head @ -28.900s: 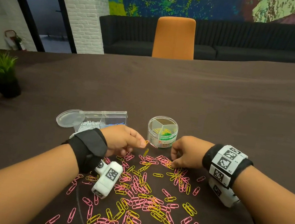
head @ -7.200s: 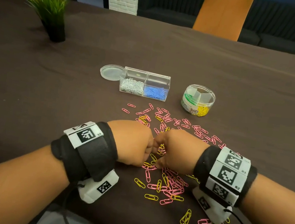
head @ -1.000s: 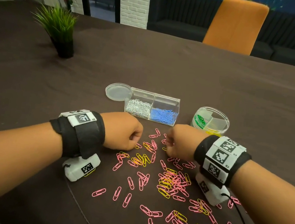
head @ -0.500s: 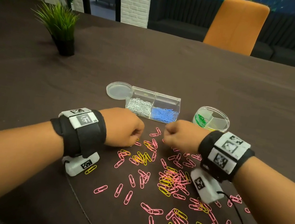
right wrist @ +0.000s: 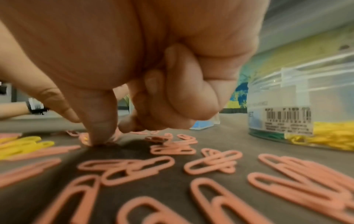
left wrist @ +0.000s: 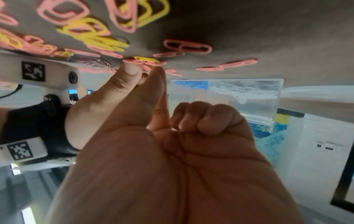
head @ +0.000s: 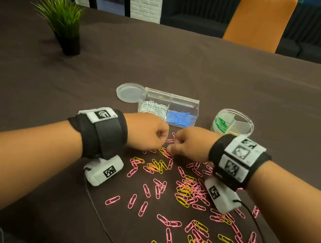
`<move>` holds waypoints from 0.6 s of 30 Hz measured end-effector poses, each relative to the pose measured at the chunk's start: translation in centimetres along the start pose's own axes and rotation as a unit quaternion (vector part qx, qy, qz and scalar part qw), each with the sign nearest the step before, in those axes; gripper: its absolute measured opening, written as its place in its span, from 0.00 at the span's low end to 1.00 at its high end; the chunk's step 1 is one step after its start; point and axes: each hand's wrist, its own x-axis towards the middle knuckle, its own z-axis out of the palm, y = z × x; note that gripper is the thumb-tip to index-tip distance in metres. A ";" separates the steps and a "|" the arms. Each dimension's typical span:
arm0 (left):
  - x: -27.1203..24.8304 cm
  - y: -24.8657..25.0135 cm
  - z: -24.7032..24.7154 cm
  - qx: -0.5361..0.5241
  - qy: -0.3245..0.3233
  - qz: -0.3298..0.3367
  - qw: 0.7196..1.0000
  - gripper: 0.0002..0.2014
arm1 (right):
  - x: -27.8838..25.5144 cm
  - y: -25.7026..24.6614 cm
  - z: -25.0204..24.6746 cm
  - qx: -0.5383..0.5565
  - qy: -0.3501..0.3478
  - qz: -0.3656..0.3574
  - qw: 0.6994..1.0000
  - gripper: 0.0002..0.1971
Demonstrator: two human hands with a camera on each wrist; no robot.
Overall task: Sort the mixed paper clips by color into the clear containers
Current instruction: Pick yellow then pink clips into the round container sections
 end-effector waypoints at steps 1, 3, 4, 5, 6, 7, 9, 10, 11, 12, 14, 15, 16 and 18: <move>0.0 0.1 0.1 0.041 0.003 0.016 0.999 0.06 | 0.0 -0.3 0.1 -0.067 0.002 0.001 0.998 0.15; 0.0 0.4 0.3 0.101 0.013 0.043 0.994 0.07 | 0.3 -0.3 0.4 -0.113 0.002 0.006 0.994 0.16; 0.0 0.3 0.4 0.113 0.017 0.052 0.992 0.08 | 0.4 0.0 0.4 -0.114 0.004 0.011 0.993 0.16; 0.0 0.2 0.5 0.115 0.017 0.056 0.992 0.08 | 0.4 0.3 0.2 -0.110 0.007 0.018 0.994 0.15; -0.1 0.0 0.6 0.116 0.016 0.057 0.991 0.08 | 0.2 0.6 0.0 -0.109 0.011 0.025 0.994 0.15; -0.4 -0.2 0.7 0.121 0.015 0.059 0.991 0.08 | 0.0 0.9 -0.2 -0.112 0.015 0.029 0.993 0.14; -0.8 -0.4 1.0 0.120 0.023 0.061 0.991 0.08 | -0.4 1.2 -0.4 -0.106 0.026 0.026 0.994 0.12; -1.0 -0.3 1.0 0.122 0.028 0.061 0.990 0.07 | -0.6 1.2 -0.4 -0.097 0.038 0.018 0.994 0.10; -1.1 -0.1 1.0 0.124 0.033 0.060 0.990 0.07 | -0.8 1.1 -0.3 -0.092 0.051 0.006 0.994 0.08; -1.2 0.1 0.9 0.126 0.035 0.059 0.990 0.08 | -0.9 1.0 -0.2 -0.091 0.062 -0.007 0.994 0.06; -1.1 0.4 1.0 0.138 0.033 0.064 0.988 0.09 | -1.4 0.6 0.0 -0.095 0.064 -0.029 0.993 0.06; -1.1 0.8 1.1 0.153 0.030 0.067 0.986 0.09 | -1.7 0.3 0.1 -0.097 0.058 -0.037 0.993 0.07; -1.0 1.0 1.2 0.167 0.030 0.071 0.983 0.09 | -2.0 0.1 0.1 -0.096 0.051 -0.044 0.993 0.08; -0.9 1.0 1.4 0.184 0.034 0.075 0.980 0.10 | -2.4 -0.5 0.2 -0.084 0.045 -0.055 0.994 0.08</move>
